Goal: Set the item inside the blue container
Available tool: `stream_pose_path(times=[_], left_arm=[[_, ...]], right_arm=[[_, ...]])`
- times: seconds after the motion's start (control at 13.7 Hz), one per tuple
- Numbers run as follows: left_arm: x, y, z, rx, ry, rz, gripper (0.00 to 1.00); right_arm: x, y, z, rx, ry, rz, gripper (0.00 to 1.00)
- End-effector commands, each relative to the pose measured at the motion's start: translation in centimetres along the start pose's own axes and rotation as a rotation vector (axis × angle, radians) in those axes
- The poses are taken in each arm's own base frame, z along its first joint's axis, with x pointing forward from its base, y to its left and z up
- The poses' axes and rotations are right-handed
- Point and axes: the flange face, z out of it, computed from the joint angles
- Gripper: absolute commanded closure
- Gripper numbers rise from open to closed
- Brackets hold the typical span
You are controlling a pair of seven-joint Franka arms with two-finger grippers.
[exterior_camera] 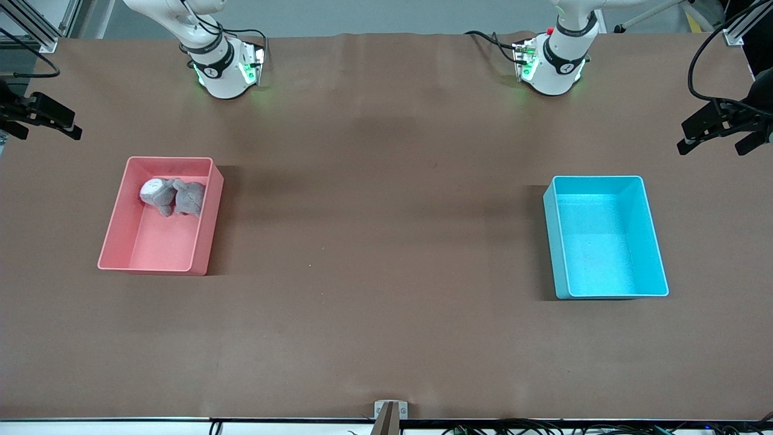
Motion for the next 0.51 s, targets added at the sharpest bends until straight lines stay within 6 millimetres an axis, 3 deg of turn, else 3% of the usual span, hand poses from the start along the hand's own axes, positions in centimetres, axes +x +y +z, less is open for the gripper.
stream_pose_path(times=[0.0,0.29,0.44], left_arm=[[-0.4,-0.2,-0.7,-0.003,0.01,0.012,0.0],[-0.4,-0.1,-0.7,-0.003,0.01,0.014,0.0],[-0.4,-0.2,-0.8,-0.003,0.011,0.012,0.0]], right_arm=[[0.3,1.0,-0.2,0.005,0.027,0.008,0.0],[1.4,1.5,-0.8,-0.005,0.105,0.014,0.0],[3.1,0.7,1.7,0.007,0.058,0.002,0.0]])
